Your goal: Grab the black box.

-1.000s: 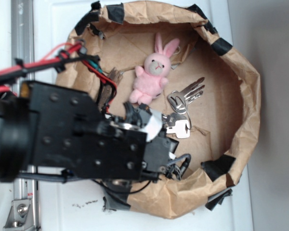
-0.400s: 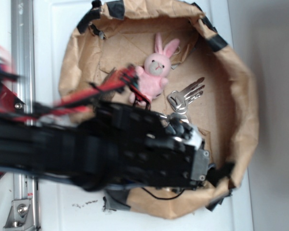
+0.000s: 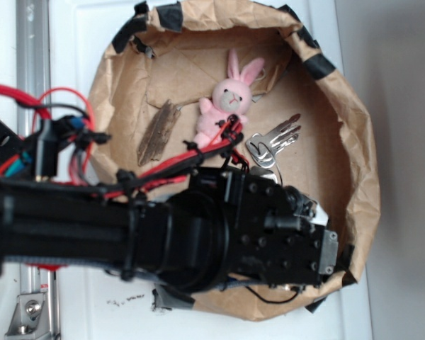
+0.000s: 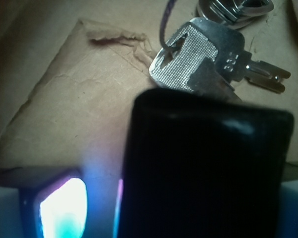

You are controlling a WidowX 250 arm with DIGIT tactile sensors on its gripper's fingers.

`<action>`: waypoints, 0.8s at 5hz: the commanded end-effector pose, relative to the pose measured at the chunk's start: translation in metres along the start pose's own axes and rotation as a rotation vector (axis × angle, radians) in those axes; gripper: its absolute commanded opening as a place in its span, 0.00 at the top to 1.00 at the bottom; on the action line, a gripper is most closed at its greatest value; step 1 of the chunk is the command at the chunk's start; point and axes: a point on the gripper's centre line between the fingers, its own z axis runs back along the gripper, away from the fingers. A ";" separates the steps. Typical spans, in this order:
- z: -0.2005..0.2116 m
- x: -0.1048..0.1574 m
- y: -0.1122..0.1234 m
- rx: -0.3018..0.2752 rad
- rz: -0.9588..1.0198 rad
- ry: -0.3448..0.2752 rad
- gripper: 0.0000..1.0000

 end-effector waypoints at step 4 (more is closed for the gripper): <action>0.143 0.052 0.067 -0.054 -0.535 -0.121 1.00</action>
